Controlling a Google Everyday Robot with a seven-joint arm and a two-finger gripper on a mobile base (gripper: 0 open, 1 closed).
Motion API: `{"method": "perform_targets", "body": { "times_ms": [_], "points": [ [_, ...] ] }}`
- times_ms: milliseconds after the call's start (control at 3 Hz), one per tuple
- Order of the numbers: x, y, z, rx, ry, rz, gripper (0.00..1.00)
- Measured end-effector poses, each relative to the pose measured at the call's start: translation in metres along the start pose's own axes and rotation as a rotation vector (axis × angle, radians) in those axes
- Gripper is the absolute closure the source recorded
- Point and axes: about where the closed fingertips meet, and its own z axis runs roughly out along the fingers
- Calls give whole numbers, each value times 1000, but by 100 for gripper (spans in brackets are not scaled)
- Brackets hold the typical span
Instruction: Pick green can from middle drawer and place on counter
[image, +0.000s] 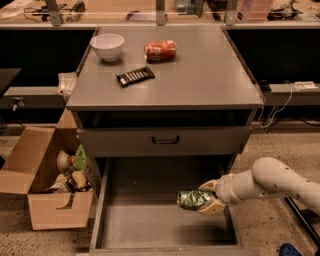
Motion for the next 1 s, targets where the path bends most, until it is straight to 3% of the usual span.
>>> {"method": "perform_targets", "body": {
  "times_ms": [333,667,1000],
  "points": [
    [0,0,2,-2,0,2,100],
    [-36,2,-38,17,-63,-52,100],
    [-97,14,-91,46,-123,-152,100]
  ]
}}
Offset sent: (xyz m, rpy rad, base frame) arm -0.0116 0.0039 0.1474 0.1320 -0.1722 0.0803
